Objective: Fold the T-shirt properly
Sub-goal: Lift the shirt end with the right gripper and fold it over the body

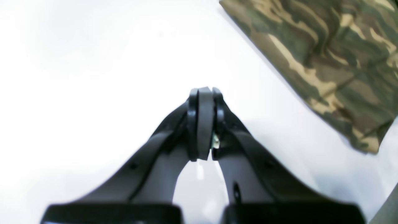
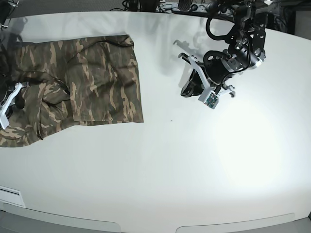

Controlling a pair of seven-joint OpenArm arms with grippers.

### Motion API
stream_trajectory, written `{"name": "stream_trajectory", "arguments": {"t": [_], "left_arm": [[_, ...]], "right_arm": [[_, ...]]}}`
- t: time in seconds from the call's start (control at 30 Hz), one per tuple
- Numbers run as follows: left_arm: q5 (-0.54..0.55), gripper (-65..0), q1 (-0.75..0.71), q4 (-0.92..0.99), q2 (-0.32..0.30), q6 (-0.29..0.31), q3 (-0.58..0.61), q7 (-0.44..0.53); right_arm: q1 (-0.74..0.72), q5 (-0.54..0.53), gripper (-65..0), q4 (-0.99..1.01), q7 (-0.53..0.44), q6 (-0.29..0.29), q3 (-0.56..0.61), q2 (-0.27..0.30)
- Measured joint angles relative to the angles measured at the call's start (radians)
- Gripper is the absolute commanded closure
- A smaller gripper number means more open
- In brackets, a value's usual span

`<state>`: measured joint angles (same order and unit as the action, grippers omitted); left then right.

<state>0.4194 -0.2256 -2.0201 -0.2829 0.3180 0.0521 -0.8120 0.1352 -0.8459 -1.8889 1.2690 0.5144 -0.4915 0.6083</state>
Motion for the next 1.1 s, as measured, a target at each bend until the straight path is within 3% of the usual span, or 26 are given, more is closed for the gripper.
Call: {"name": "stream_trajectory", "arguments": {"t": [0.3,0.4,0.5,0.63,0.7,0.87,0.9,1.0,1.03,1.1], "left_arm": [[0.000,0.0,-0.002,0.002,0.000,0.000,0.000,0.008],[0.000,0.0,-0.002,0.002,0.000,0.000,0.000,0.011],[0.000,0.0,-0.002,0.002,0.000,0.000,0.000,0.011],[0.000,0.0,-0.002,0.002,0.000,0.000,0.000,0.011],[0.000,0.0,-0.002,0.002,0.000,0.000,0.000,0.011],[0.002,0.0,-0.002,0.002,0.000,0.000,0.000,0.011],[0.005,0.0,-0.002,0.002,0.000,0.000,0.000,0.011],[0.024,0.0,-0.001,0.002,0.000,0.000,0.000,0.011],[0.024,0.0,-0.002,0.002,0.000,0.000,0.000,0.011],[0.027,0.0,-0.001,0.002,0.000,0.000,0.000,0.011]], "right_arm": [[0.123,-0.378,0.0,-0.199,0.074,0.120,-0.001,-0.110],[0.148,-0.519,0.0,-0.221,0.081,0.167,-0.001,-0.183],[0.144,-0.584,0.0,-0.221,0.080,0.183,-0.001,-0.272],[0.145,-0.552,0.0,-0.221,0.053,0.182,0.018,-0.362],[0.139,-0.465,0.0,-0.221,0.039,0.183,0.040,-0.401],[0.139,-0.212,-0.2,-0.220,-0.117,0.178,0.119,-0.467],[0.139,-0.173,-8.7,-0.220,-0.142,0.178,0.145,-0.473],[0.134,-0.090,-44.1,-0.220,-0.188,0.179,0.254,-0.476],[0.127,-0.055,-50.3,-0.220,-0.186,0.179,0.294,-0.475],[0.119,-0.033,-51.9,-0.220,-0.183,0.178,0.374,-0.460]]}}
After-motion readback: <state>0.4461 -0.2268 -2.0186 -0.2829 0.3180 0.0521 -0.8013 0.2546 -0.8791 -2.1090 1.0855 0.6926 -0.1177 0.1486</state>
